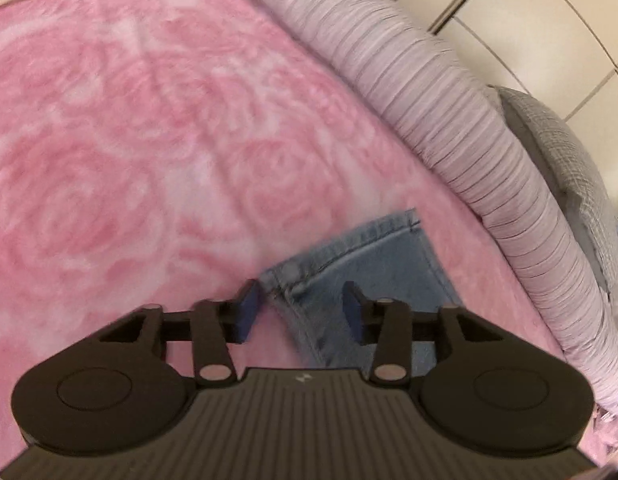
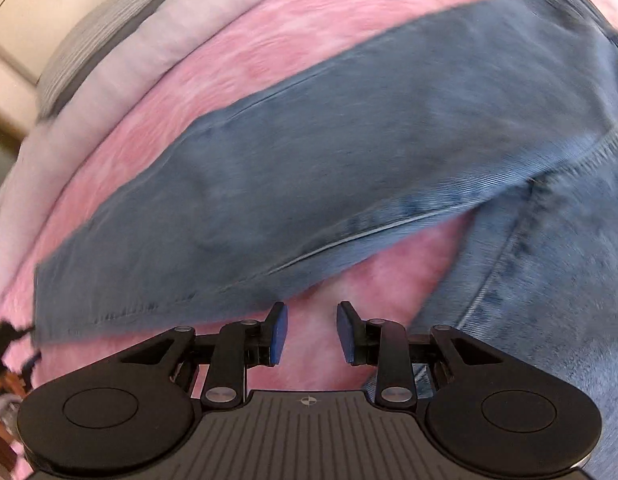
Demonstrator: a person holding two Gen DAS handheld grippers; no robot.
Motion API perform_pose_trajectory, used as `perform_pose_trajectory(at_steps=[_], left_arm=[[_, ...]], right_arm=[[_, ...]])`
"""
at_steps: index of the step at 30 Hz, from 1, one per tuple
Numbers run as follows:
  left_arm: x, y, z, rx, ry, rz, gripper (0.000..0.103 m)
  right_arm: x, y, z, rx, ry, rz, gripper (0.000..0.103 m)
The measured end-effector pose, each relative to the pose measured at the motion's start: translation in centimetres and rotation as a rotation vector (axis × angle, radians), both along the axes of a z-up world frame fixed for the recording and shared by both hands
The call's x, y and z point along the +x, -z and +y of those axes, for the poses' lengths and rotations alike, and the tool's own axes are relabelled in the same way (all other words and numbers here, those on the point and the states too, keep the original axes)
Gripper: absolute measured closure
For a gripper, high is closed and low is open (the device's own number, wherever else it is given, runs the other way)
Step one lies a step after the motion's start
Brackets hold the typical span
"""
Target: Fold clothes
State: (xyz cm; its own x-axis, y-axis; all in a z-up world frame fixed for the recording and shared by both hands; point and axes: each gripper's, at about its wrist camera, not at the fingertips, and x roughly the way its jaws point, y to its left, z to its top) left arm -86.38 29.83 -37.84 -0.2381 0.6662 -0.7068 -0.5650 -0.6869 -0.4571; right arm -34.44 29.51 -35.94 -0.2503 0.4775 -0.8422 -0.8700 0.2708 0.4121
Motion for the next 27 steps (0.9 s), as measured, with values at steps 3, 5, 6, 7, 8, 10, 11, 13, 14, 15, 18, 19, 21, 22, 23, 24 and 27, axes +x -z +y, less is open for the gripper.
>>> perform_pose_trajectory(at_steps=[3, 5, 6, 7, 8, 10, 11, 13, 14, 15, 18, 19, 21, 22, 23, 24, 27], left_arm=[[1.5, -2.1, -0.3, 0.043, 0.098, 0.210, 0.086], [3.0, -3.5, -0.8, 0.056, 0.192, 0.406, 0.086], [3.3, -3.5, -1.0, 0.041, 0.232, 0.467, 0.086], [2.9, -2.9, -1.1, 0.020, 0.255, 0.466, 0.085], [2.2, -1.9, -1.1, -0.019, 0.271, 0.430, 0.084], [1.5, -0.3, -1.4, -0.080, 0.294, 0.399, 0.081], [1.3, 0.2, -1.6, -0.106, 0.303, 0.385, 0.080], [2.2, -0.8, -3.3, -0.129, 0.305, 0.371, 0.077], [2.6, -1.3, -4.1, -0.140, 0.305, 0.364, 0.074], [3.0, -1.8, -4.9, -0.151, 0.306, 0.357, 0.074], [4.3, -3.2, -7.4, -0.185, 0.308, 0.336, 0.079], [4.7, -3.7, -8.3, -0.196, 0.308, 0.329, 0.079], [5.5, -4.7, -9.9, -0.218, 0.310, 0.314, 0.079], [6.2, -5.1, -10.9, -0.226, 0.321, 0.302, 0.079], [8.1, -5.2, -12.5, -0.223, 0.376, 0.267, 0.079], [10.0, -5.3, -14.0, -0.219, 0.431, 0.232, 0.079], [15.6, -5.6, -18.6, -0.206, 0.595, 0.125, 0.079]], right_arm=[[0.9, 0.0, 0.3, 0.000, 0.062, 0.028, 0.072], [0.8, -0.2, 0.8, 0.008, 0.052, 0.037, 0.072], [0.6, -0.2, 1.0, 0.014, 0.036, 0.038, 0.072], [0.2, -0.2, 1.2, 0.013, 0.016, 0.035, 0.072], [-0.1, -0.1, 1.3, 0.010, -0.003, 0.031, 0.072], [-0.5, 0.2, 1.4, -0.006, -0.022, 0.023, 0.072], [-0.7, 0.3, 1.4, -0.013, -0.032, 0.020, 0.072], [-0.7, -0.2, 1.1, -0.021, -0.056, 0.022, 0.072], [-0.4, -0.7, 0.7, -0.025, -0.074, 0.027, 0.072], [-0.1, -1.2, 0.2, -0.028, -0.091, 0.030, 0.072], [1.3, -2.9, -1.8, -0.004, -0.125, -0.072, 0.072], [2.1, -3.6, -2.8, 0.006, -0.125, -0.127, 0.072], [4.2, -4.8, -5.2, 0.020, -0.110, -0.256, 0.072], [5.1, -4.9, -6.2, 0.014, -0.098, -0.318, 0.072], [6.1, -4.9, -7.1, 0.006, -0.087, -0.378, 0.072], [7.0, -4.6, -8.1, -0.013, -0.085, -0.425, 0.072], [8.6, -3.0, -10.9, -0.080, -0.094, -0.478, 0.072]])
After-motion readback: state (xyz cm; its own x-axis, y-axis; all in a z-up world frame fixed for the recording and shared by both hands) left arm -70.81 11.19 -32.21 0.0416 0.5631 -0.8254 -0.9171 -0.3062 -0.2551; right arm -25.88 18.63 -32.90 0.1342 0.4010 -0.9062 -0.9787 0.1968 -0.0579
